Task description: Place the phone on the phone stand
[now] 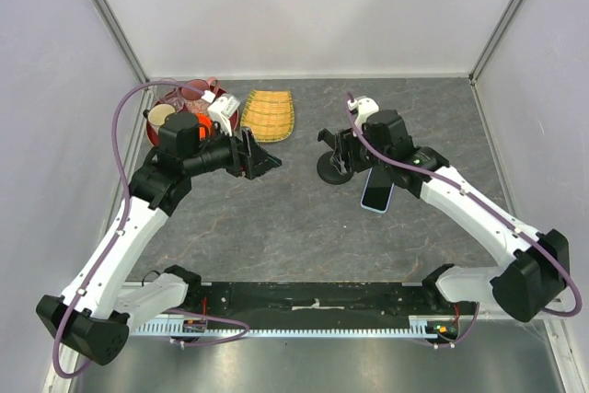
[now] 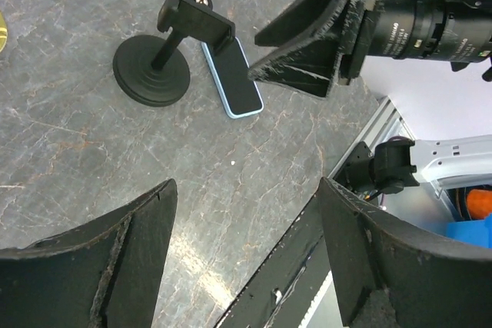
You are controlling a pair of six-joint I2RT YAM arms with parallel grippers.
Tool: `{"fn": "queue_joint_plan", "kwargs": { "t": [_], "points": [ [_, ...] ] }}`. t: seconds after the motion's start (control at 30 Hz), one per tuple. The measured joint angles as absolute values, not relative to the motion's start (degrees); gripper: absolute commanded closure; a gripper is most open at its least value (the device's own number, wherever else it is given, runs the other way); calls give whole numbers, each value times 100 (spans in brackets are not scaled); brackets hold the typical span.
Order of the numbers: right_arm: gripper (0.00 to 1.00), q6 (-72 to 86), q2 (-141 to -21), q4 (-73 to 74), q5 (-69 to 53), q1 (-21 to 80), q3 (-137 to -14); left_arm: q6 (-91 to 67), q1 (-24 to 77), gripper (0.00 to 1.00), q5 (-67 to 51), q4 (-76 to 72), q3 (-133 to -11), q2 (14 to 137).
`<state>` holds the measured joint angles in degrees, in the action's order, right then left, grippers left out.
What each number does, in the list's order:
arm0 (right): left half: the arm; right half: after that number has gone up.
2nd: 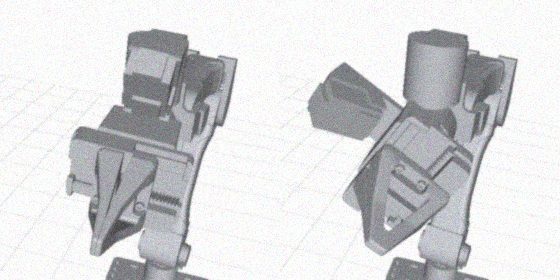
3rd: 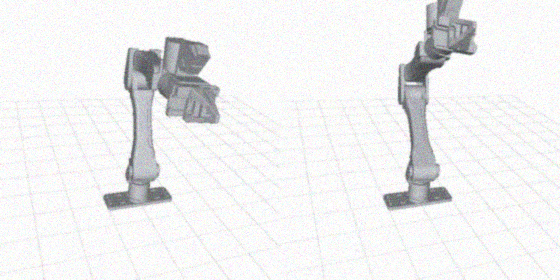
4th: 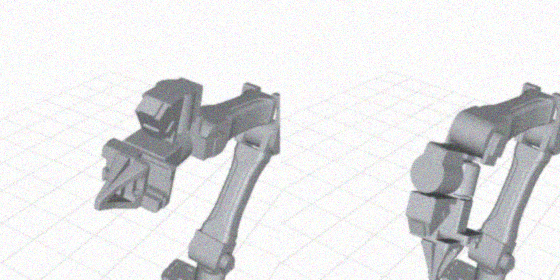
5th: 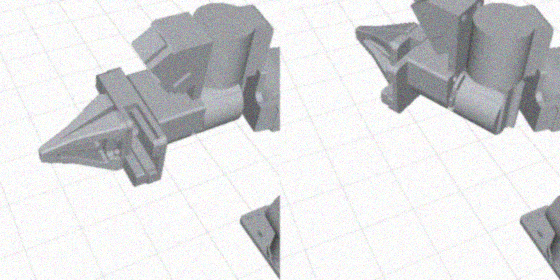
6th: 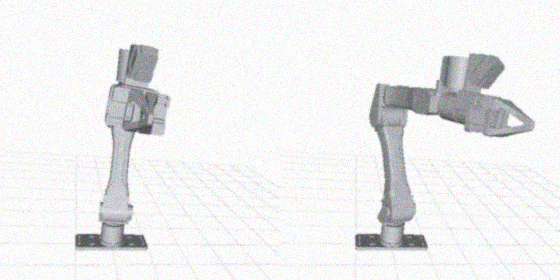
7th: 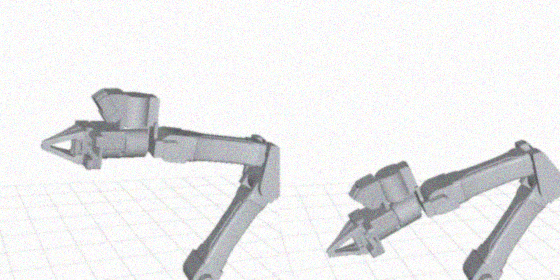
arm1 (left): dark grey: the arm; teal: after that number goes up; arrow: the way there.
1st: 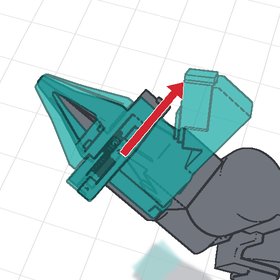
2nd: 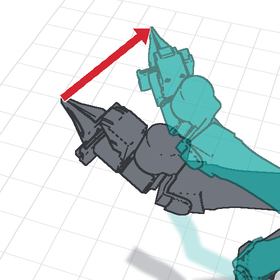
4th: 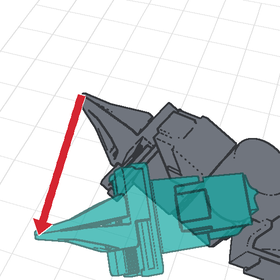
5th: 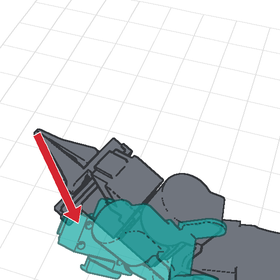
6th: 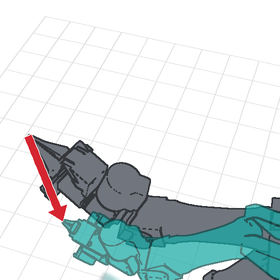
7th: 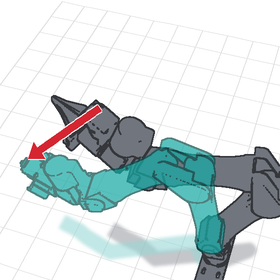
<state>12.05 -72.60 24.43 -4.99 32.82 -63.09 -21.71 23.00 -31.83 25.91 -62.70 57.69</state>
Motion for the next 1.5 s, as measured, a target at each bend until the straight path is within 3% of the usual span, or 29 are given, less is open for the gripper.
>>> {"fn": "queue_joint_plan", "kwargs": {
  "t": [0.27, 0.53, 0.63, 0.73, 0.77, 0.8, 1.0, 1.4, 1.5],
  "points": [
    [49, 1483, -7811, 1710, 589, 3601, -6267, -2274, 2305, 20, -3188, 2541, -6141, 5627],
    [53, 1612, -8259, 1387, 1186, 3693, -6274, -2296, 2338, 21, -3173, 2521, -6141, 5544],
    [63, 1616, -8414, 1347, 1354, 3760, -6276, -2298, 2338, 21, -3168, 2521, -6141, 5540],
    [84, 1599, -8506, 1291, 1452, 3811, -6285, -2300, 2338, 21, -3166, 2521, -6141, 5540],
    [97, 1575, -8521, 1286, 1476, 3830, -6307, -2300, 2338, 21, -3166, 2521, -6141, 5537],
    [100, 1525, -8534, 1280, 1490, 3852, -6316, -2303, 2340, 21, -3164, 2521, -6141, 5537],
    [100, 864, -8543, 1155, 1052, 3979, -6316, -2300, 2340, 21, -3159, 2521, -6128, 5533],
    [100, -143, -8558, 1253, -2060, 4077, -6313, -2300, 2397, 30, -3170, 2491, -5815, 5502],
    [100, -296, -8689, 1293, -2604, 4086, -6388, -2298, 2462, 27, -3186, 2440, -5653, 5502]
  ]
}}
